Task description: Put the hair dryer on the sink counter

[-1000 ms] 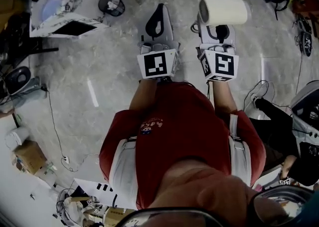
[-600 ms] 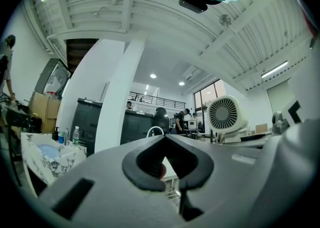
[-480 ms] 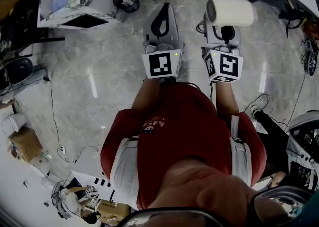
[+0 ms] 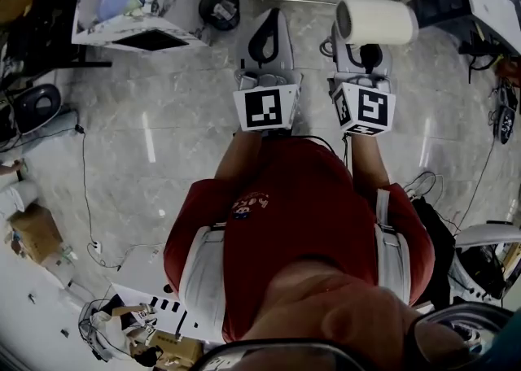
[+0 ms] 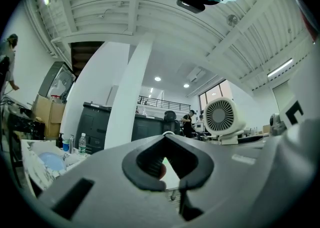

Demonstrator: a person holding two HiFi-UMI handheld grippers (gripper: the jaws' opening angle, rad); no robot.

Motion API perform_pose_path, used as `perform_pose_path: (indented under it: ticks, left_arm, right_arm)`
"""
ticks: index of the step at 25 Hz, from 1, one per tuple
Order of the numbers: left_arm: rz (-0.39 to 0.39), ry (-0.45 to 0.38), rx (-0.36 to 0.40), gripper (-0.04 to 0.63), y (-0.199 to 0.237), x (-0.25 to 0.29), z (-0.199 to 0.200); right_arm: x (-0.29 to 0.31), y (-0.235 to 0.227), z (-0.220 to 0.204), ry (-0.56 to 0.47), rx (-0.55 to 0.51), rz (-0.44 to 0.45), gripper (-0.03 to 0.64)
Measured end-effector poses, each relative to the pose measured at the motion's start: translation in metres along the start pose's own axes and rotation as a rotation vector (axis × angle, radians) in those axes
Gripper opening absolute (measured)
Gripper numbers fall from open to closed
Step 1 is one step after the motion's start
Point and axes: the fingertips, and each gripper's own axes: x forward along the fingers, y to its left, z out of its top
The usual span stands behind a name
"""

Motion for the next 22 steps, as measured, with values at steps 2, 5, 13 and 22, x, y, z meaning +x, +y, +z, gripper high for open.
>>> perform_pose_path:
  ticks: [2,5,13,22]
  left_arm:
    - [-0.001,-0.004,0.001,0.002,0.011,0.006,0.003]
    - [-0.007,-0.004,-0.002,0.002,0.022,0.013,0.005]
    - [-0.028,-0.004,0.022,0.002,0.030,0.022,0.008]
    - [-0.045,-0.014,0.091,0.002,0.024,0.037,0.006]
  right_arm:
    - [0.011,0.007,0.003,-0.004,-0.002,0.002,0.186]
    - [0.022,0.014,0.006,-0.010,-0.004,-0.002,0.186]
    - [0.032,0.016,0.017,-0.034,-0.009,-0.014,0.186]
    - [0.044,0.006,0.021,-0.084,0.005,-0.009,0.186]
